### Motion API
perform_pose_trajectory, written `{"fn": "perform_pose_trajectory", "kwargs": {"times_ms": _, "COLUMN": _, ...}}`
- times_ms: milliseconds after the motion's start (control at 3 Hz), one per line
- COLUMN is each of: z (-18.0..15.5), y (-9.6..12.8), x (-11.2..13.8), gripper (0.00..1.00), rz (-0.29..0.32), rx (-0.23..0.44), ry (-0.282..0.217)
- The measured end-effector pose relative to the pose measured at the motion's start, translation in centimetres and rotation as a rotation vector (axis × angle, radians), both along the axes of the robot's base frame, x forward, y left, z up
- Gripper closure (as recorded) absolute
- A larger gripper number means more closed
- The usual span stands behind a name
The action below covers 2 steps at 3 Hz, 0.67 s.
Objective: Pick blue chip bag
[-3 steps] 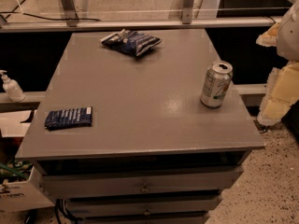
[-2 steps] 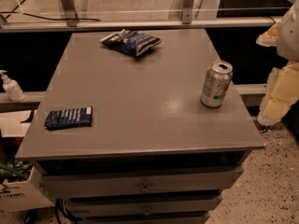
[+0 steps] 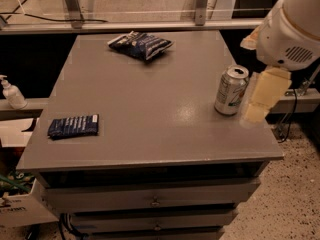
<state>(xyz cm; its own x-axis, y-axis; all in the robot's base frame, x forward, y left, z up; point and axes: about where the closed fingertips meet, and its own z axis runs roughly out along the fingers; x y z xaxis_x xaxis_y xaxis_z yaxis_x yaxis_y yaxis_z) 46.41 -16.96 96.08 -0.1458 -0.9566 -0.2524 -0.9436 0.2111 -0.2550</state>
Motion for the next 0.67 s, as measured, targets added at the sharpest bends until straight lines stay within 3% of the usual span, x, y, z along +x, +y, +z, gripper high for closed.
{"fn": "perform_pose_trajectory", "kwargs": {"times_ms": 333, "z": -0.6, "y": 4.0, "x": 2.5, "gripper": 0.00, "rz": 0.046, "rx": 0.074, "ry": -0.030}}
{"fn": "perform_pose_trajectory", "kwargs": {"times_ms": 667, "z": -1.2, "y": 7.8, "x": 5.6, "gripper": 0.00, "rz": 0.064, "rx": 0.191, "ry": -0.067}}
